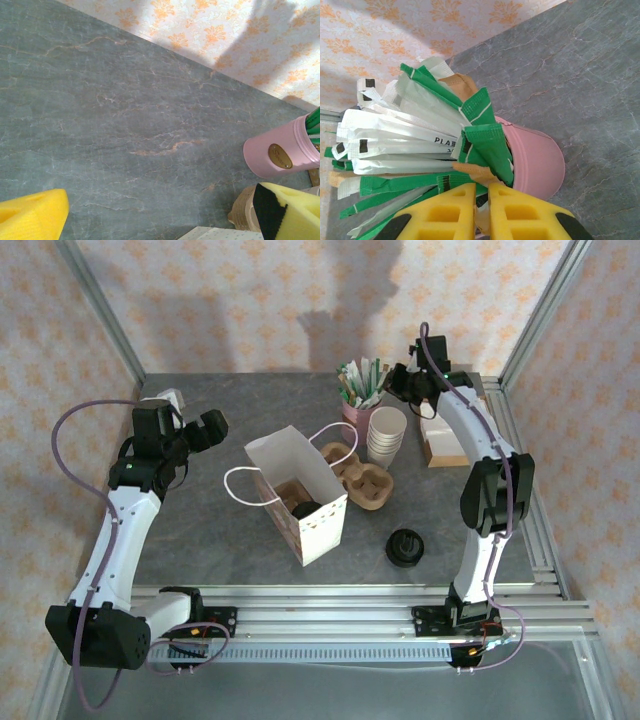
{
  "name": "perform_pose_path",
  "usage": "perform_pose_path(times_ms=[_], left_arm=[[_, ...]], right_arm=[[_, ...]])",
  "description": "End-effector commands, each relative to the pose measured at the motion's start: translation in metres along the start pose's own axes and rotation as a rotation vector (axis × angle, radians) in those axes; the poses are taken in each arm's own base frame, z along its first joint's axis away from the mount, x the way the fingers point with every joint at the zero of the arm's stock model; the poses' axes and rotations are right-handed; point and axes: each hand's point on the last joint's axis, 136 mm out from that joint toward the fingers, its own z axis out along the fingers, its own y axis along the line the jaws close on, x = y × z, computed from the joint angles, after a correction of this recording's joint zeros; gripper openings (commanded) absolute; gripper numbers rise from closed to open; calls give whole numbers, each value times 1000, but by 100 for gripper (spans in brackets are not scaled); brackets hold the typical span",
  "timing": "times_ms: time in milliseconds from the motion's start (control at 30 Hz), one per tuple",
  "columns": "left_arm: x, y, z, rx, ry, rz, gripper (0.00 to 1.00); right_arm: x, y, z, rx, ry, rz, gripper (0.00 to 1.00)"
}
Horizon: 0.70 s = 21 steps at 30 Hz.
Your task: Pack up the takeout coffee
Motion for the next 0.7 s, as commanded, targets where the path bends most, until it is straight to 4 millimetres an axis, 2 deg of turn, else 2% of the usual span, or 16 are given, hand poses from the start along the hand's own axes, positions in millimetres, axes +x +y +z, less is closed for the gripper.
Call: perform_pose_path(times_ms=[0,167,467,567,667], left_arm=[[-4,-2,-3,8,-4,1,96],[-5,-2,-4,9,-7,0,96],[-4,-1,-3,3,-5,2,96],[-4,-1,-3,1,-5,1,96],[-4,-1,-3,3,-4,1,96]], right_arm=[[-20,24,-42,-14,-83,-64,10],[-27,32,-68,13,-126,-121,10],[-40,56,-131,15,-245,-208,8],[-42,67,-159,8,-284,-245,8],[-47,77,-198,9,-354,-276,7]])
